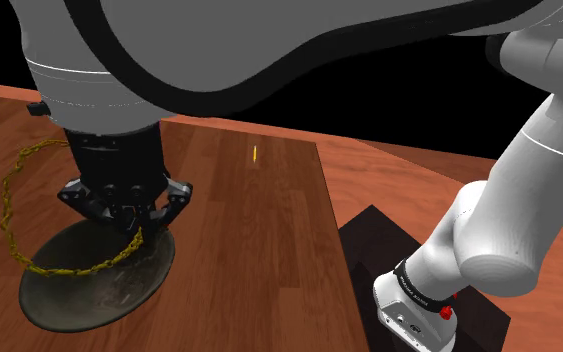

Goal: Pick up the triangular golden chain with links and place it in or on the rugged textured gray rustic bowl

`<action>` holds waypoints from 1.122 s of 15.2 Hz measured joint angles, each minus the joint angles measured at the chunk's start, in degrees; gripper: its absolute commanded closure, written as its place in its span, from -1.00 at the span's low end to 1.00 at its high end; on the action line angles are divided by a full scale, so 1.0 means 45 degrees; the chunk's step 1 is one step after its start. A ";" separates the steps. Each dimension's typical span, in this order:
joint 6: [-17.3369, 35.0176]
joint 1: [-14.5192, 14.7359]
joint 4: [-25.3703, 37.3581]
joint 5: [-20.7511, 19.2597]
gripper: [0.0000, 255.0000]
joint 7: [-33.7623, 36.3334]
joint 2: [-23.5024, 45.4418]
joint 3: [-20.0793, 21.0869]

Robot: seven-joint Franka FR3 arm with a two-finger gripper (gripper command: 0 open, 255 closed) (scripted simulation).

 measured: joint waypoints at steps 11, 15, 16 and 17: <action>0.1053 0.0029 -0.0865 -0.0128 1.00 -0.0017 0.0227 -0.0032; 0.1056 0.0029 -0.0866 -0.0128 -1.00 -0.0018 0.0228 -0.0033; 0.1056 0.0029 -0.0866 -0.0128 -1.00 -0.0018 0.0228 -0.0033; 0.1056 0.0029 -0.0866 -0.0128 -1.00 -0.0018 0.0228 -0.0033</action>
